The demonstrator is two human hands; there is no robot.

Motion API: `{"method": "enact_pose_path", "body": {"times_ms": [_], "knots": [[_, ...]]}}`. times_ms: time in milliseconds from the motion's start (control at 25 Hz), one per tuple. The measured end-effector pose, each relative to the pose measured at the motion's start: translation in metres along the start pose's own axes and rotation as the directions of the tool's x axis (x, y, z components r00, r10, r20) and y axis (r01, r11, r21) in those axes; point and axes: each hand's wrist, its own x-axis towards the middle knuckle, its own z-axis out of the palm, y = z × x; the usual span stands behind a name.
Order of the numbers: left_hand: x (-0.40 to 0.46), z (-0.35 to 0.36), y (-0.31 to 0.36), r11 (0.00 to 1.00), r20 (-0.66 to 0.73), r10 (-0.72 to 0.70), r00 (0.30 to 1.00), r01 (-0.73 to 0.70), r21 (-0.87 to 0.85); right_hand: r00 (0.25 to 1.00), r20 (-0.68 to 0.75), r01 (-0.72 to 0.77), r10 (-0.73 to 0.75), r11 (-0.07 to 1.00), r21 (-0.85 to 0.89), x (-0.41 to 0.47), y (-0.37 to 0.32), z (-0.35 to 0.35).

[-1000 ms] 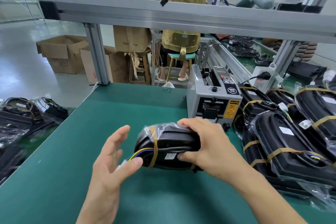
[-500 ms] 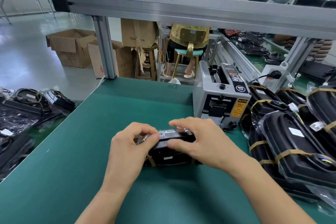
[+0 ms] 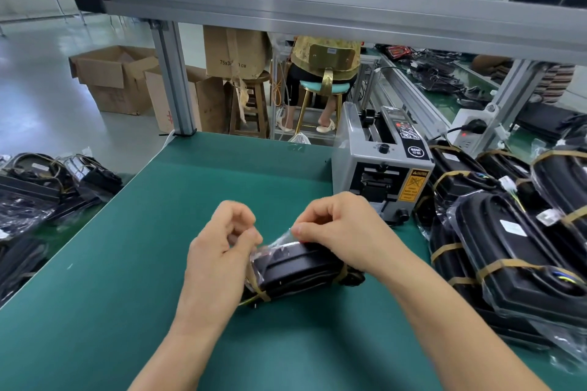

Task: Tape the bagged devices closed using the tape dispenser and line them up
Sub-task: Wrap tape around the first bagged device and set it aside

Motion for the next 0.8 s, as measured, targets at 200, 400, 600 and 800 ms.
{"method": "enact_pose_path", "body": {"times_ms": [200,400,600,800], "knots": [[-0.021,-0.007,-0.006,0.935,0.059,0.338,0.939,-0.343,0.09,0.996,-0.032,-0.088,0.083,0.975,-0.205,0.004,-0.009,0.007],[-0.027,-0.007,-0.015,0.839,0.303,0.414,0.858,-0.489,0.239,0.998,-0.029,-0.057,0.052,0.975,-0.215,0.006,-0.01,0.008],[-0.02,-0.013,-0.007,0.948,0.234,0.295,0.927,-0.314,0.047,0.984,0.149,0.105,-0.097,0.993,-0.053,0.001,0.0,-0.008],[-0.026,-0.002,-0.005,0.992,0.045,0.115,0.992,-0.113,-0.05,0.973,0.15,0.17,-0.175,0.984,0.045,0.001,0.004,-0.012]]}}
